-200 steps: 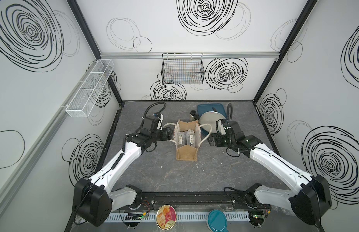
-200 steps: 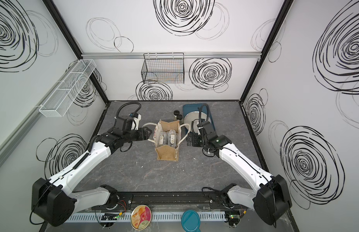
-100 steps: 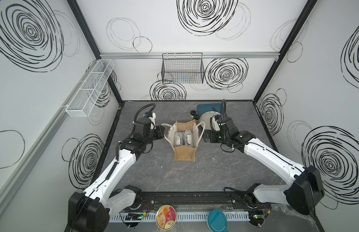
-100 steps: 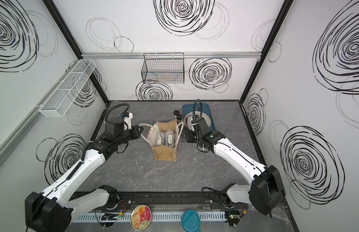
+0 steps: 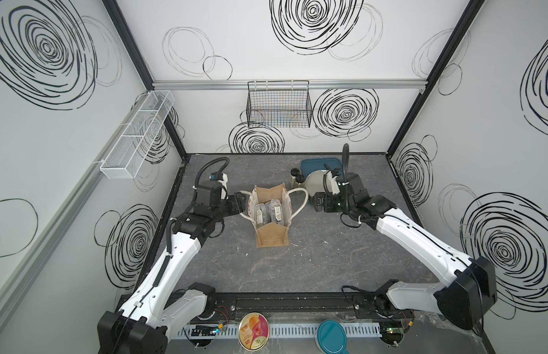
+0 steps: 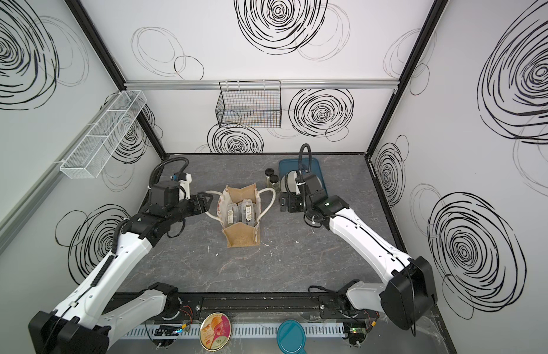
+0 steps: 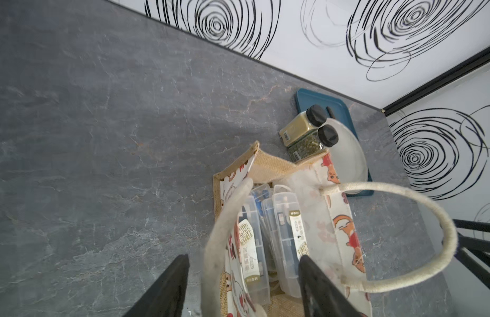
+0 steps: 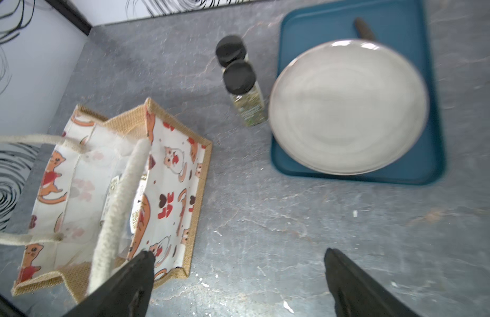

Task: Put the compass set into the canvas bag
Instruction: Adjust the canvas bag at the center of the board, then reset both arms

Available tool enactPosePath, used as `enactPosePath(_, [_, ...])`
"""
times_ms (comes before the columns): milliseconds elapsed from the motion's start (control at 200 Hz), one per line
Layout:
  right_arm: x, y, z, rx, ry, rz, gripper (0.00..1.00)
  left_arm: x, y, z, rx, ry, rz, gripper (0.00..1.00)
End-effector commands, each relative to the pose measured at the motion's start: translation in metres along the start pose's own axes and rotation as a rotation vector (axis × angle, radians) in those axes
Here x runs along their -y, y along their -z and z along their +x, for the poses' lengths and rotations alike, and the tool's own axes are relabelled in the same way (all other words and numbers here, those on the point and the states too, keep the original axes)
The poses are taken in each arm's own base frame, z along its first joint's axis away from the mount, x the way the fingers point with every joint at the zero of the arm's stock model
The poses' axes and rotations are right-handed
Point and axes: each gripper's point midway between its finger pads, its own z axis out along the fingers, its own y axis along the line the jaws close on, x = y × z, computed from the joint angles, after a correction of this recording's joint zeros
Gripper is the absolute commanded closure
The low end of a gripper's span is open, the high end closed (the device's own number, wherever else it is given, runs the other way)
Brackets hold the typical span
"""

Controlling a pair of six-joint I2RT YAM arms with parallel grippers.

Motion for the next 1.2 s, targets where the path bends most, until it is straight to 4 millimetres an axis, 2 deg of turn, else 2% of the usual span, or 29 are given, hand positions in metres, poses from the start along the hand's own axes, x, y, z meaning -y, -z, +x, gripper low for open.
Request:
enactPosePath(0, [0.043, 0.036, -0.024, 0.102, -0.005, 0.109, 0.00, 0.000, 0.047, -0.055, 0.188, -0.149, -0.101, 0.28])
enactPosePath(120, [0.094, 0.059, -0.032, 0.178, -0.046, 0.245, 0.00, -0.021, 0.079, -0.084, 0.332, -0.160, -0.214, 0.17])
enactPosePath(190, [0.124, 0.068, -0.029, 0.234, -0.058, 0.367, 0.00, -0.041, 0.085, -0.083, 0.374, -0.164, -0.300, 0.13])
enactPosePath(270, [0.156, 0.068, -0.017, 0.300, -0.021, 0.479, 0.00, -0.071, 0.079, -0.067, 0.400, -0.165, -0.411, 0.07])
enactPosePath(325, [0.175, 0.064, -0.011, 0.373, 0.000, 0.526, 0.00, -0.091, 0.067, -0.050, 0.411, -0.178, -0.462, 0.06])
enactPosePath(330, [0.179, 0.063, -0.005, 0.360, -0.001, 0.537, 0.00, -0.092, 0.066, -0.048, 0.412, -0.180, -0.465, 0.06])
enactPosePath(340, [0.181, 0.063, -0.008, 0.394, -0.001, 0.538, 0.00, -0.097, 0.063, -0.043, 0.411, -0.182, -0.476, 0.06])
enactPosePath(355, [0.189, 0.061, -0.001, 0.393, -0.002, 0.556, 0.00, -0.101, 0.059, -0.039, 0.418, -0.184, -0.486, 0.06])
enactPosePath(460, [0.218, 0.048, 0.021, 0.462, 0.016, 0.611, 0.00, -0.132, 0.041, -0.009, 0.510, -0.181, -0.532, 0.05])
enactPosePath(500, [0.226, 0.042, 0.029, 0.475, 0.007, 0.620, 0.00, -0.140, 0.038, -0.002, 0.566, -0.168, -0.538, 0.00])
enactPosePath(550, [0.230, 0.035, 0.033, 0.516, -0.015, 0.593, 0.00, -0.145, 0.032, 0.008, 0.635, -0.178, -0.513, 0.01])
enactPosePath(660, [0.232, 0.013, 0.033, 0.527, -0.066, 0.515, 0.00, -0.146, 0.032, 0.011, 0.805, -0.175, -0.457, 0.01])
enactPosePath(761, [0.242, -0.015, 0.037, 0.484, -0.106, 0.507, 0.00, -0.144, 0.003, 0.010, 0.731, -0.230, -0.433, 0.01])
enactPosePath(846, [0.232, -0.027, 0.029, 0.487, -0.053, 0.446, 0.00, -0.142, -0.014, 0.013, 0.731, -0.236, -0.395, 0.01])
enactPosePath(901, [0.227, -0.027, 0.023, 0.532, 0.008, 0.435, 0.00, -0.143, -0.019, 0.010, 0.753, -0.218, -0.392, 0.01])
enactPosePath(981, [0.223, -0.030, 0.035, 0.574, 0.029, 0.392, 0.00, -0.142, -0.033, 0.009, 0.741, -0.241, -0.374, 0.01])
enactPosePath(1021, [0.218, -0.027, 0.038, 0.619, 0.074, 0.374, 0.00, -0.147, -0.042, 0.017, 0.719, -0.232, -0.374, 0.01])
enactPosePath(1051, [0.216, -0.029, 0.040, 0.625, 0.099, 0.369, 0.00, -0.147, -0.041, 0.015, 0.753, -0.231, -0.372, 0.01])
enactPosePath(1086, [0.216, -0.034, 0.039, 0.611, 0.104, 0.361, 0.00, -0.147, -0.040, 0.012, 0.764, -0.231, -0.371, 0.01])
enactPosePath(1156, [0.218, -0.047, 0.041, 0.517, 0.081, 0.348, 0.00, -0.151, -0.052, 0.017, 0.676, -0.229, -0.399, 0.01])
enactPosePath(1196, [0.223, -0.045, 0.036, 0.506, 0.044, 0.372, 0.00, -0.149, -0.053, 0.015, 0.691, -0.239, -0.393, 0.01])
